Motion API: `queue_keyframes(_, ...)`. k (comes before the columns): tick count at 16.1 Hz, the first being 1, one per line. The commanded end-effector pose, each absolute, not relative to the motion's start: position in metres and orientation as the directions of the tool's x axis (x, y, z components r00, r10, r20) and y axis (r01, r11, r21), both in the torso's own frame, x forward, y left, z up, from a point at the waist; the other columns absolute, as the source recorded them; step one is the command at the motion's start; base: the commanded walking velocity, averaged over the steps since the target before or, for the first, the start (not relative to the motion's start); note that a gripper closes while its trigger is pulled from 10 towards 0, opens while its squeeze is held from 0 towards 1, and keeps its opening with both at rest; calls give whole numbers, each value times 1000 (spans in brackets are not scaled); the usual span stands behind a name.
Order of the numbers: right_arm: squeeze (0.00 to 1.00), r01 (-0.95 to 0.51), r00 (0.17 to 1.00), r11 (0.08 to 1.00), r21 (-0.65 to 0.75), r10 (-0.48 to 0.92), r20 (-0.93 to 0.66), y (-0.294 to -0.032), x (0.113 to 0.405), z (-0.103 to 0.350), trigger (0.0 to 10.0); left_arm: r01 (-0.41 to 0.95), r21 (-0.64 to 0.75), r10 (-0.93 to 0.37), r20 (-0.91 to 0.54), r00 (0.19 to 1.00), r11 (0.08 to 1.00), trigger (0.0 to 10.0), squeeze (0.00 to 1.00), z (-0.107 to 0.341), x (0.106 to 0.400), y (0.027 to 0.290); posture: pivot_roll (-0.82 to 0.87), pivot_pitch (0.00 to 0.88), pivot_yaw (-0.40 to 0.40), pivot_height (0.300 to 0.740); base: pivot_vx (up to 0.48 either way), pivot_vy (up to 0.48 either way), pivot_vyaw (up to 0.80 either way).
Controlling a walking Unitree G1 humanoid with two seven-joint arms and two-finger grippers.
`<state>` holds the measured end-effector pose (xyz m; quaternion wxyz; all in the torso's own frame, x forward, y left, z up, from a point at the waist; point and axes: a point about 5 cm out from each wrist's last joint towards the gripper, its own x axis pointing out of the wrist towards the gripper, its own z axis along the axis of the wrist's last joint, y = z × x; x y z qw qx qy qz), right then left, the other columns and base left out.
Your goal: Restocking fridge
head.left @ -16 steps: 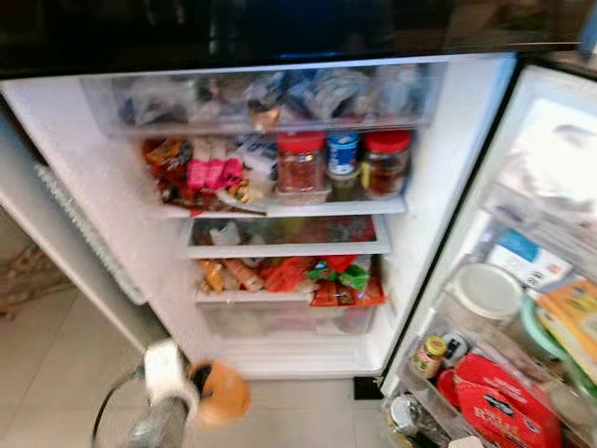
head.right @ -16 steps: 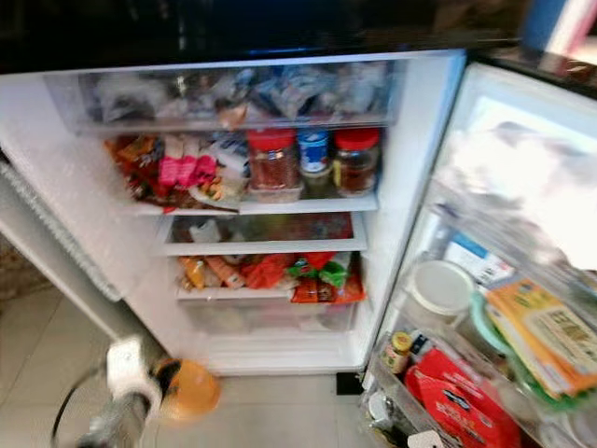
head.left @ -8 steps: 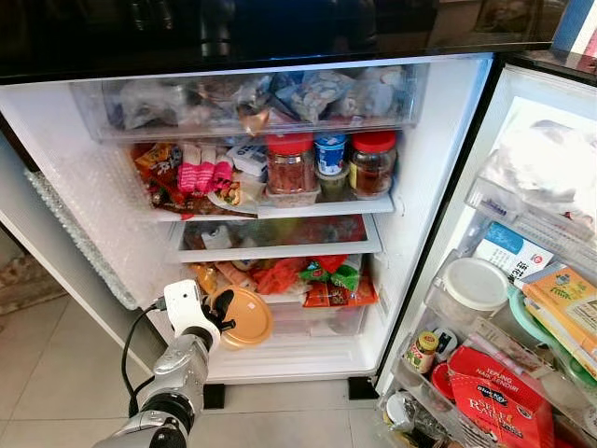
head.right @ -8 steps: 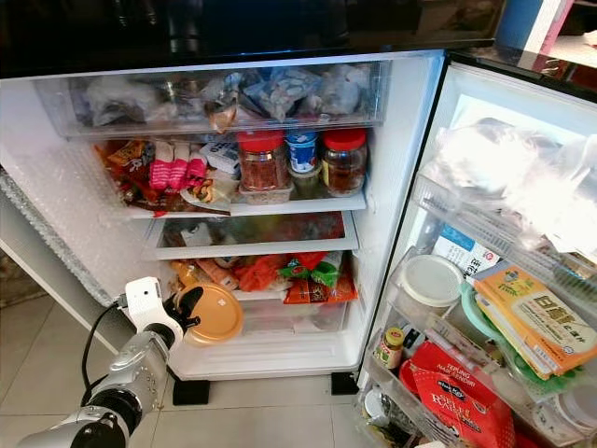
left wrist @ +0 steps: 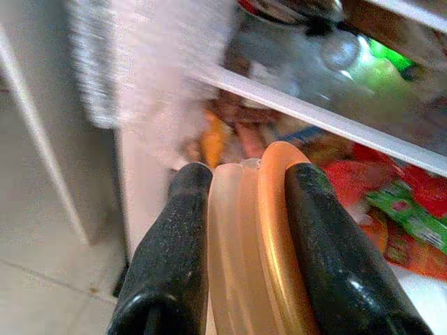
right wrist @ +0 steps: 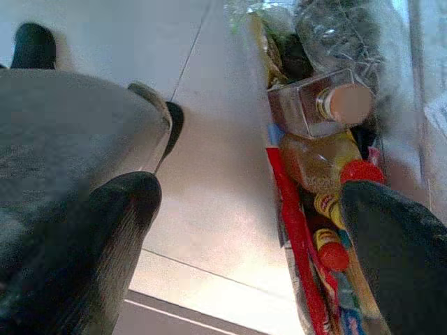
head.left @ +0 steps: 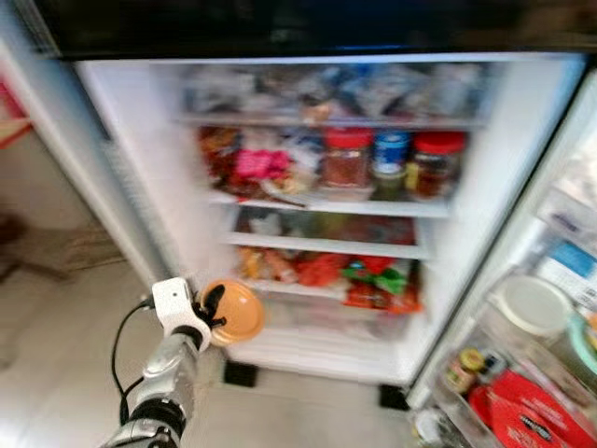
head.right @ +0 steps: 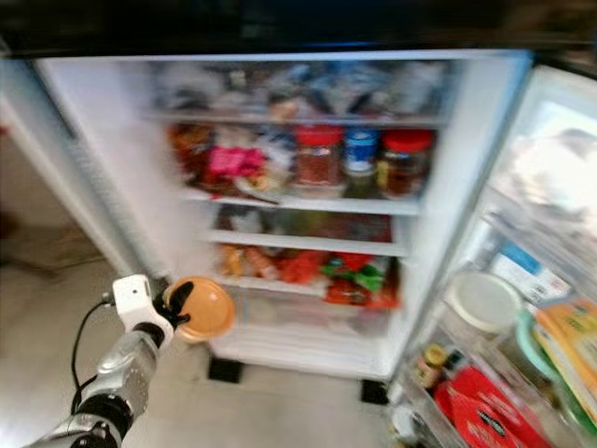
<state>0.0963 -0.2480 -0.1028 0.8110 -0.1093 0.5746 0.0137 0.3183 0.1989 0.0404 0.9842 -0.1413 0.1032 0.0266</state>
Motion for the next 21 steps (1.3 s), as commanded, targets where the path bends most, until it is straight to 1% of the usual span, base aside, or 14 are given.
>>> queue_keyframes(1, 0, -161, 339, 977, -141, -79, -937, -243, 94, -104, 10000, -85, -261, 37, -182, 983, 962, 10000, 0, 45, 317, 208, -66, 32, 52, 740, 0, 0, 0)
queue_keyframes(2, 0, -158, 338, 978, -139, -79, -938, -242, 92, -105, 10000, -85, -265, 40, -174, 984, 960, 10000, 0, 45, 315, 209, -73, 36, 56, 740, 0, 0, 0)
queue_keyframes(3, 0, -129, 338, 981, -143, -92, -937, -244, 87, -106, 10000, -69, -271, 24, -165, 986, 960, 10000, 0, 45, 315, 204, -74, 41, 57, 740, 0, 0, 0)
queue_keyframes(4, 0, -123, 336, 982, -143, -94, -937, -244, 85, -106, 10000, -54, -275, 10, -160, 987, 960, 10000, 0, 47, 316, 200, -74, 41, 57, 740, 0, 0, 0)
queue_keyframes(7, 0, -129, 351, 982, -142, -89, -932, -245, 84, -106, 10000, -7, -306, -29, -113, 993, 952, 10000, 0, 56, 320, 185, -93, 76, 53, 740, 0, 0, 0)
queue_keyframes(10, 0, -121, 343, 983, -138, -89, -935, -246, 82, -106, 10000, 26, -316, -56, -87, 995, 948, 10000, 0, 60, 317, 176, -92, 68, 48, 740, 0, 0, 0)
queue_keyframes(12, 0, -150, 336, 979, -141, -84, -938, -247, 81, -105, 10000, 29, -317, -59, -86, 995, 948, 10000, 0, 61, 317, 174, -83, 81, 44, 740, 0, 0, 0)
queue_keyframes(13, 0, -156, 349, 978, -138, -76, -934, -247, 83, -105, 10000, 32, -322, -61, -83, 995, 946, 10000, 0, 63, 318, 173, -92, 90, 46, 740, 0, 0, 0)
queue_keyframes(16, 0, -135, 347, 981, -137, -83, -934, -244, 81, -106, 10000, 37, -330, -71, -92, 993, 943, 10000, 0, 64, 318, 171, -96, 77, 63, 740, 0, 0, 0)
queue_keyframes(18, 0, -159, 347, 978, -137, -75, -935, -243, 82, -106, 10000, 71, -329, -100, -72, 992, 942, 10000, 0, 72, 323, 166, -96, 86, 69, 740, 0, 0, 0)
queue_keyframes(21, 0, -205, 342, 968, -144, -67, -937, -242, 82, -106, 10000, 63, -329, -95, -82, 992, 942, 10000, 0, 69, 321, 168, -96, 84, 68, 740, 0, 0, 0)
